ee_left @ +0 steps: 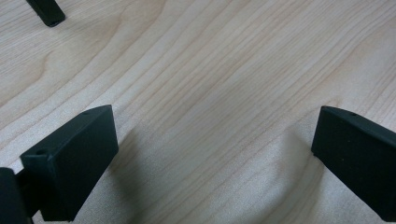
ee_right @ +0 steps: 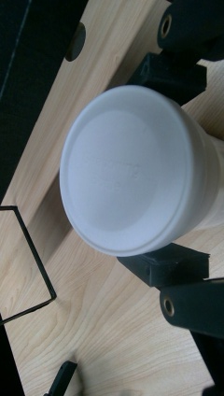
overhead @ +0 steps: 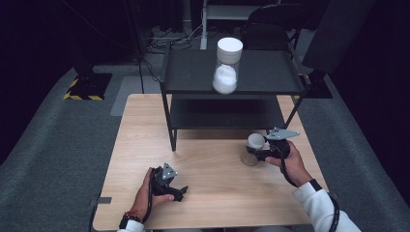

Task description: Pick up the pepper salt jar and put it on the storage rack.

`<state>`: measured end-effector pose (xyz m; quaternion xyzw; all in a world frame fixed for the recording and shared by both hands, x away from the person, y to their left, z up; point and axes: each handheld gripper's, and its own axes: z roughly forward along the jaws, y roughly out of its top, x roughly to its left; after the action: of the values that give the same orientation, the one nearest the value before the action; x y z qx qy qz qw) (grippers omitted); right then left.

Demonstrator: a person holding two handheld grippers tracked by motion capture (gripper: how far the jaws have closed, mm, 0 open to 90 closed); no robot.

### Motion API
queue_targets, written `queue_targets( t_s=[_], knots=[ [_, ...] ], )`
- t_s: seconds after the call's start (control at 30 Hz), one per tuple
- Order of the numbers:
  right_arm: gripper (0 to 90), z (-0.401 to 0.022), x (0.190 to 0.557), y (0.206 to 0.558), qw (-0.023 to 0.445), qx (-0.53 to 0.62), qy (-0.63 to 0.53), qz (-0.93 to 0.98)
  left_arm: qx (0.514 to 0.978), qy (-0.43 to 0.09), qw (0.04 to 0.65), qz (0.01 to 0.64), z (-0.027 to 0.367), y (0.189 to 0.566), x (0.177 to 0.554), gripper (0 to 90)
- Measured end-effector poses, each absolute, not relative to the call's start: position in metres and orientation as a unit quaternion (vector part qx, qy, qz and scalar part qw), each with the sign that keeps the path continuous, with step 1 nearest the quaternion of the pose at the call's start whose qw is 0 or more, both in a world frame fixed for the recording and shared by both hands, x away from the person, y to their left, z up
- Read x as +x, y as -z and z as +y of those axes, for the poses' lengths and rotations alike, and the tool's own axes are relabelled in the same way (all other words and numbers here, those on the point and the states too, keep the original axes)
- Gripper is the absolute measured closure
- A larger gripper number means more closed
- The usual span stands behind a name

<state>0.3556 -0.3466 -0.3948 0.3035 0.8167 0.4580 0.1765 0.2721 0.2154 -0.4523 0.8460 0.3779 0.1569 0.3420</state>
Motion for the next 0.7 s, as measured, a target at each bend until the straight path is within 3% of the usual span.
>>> queue_targets(
  t_s=[0.7],
  knots=[
    [33.3, -0.359, 0.335, 0.359, 0.178, 0.305, -0.467, 0.811, 0.846, -0.157, 0.342, 0.378, 0.215, 0.452, 0.272, 0.1]
  ],
)
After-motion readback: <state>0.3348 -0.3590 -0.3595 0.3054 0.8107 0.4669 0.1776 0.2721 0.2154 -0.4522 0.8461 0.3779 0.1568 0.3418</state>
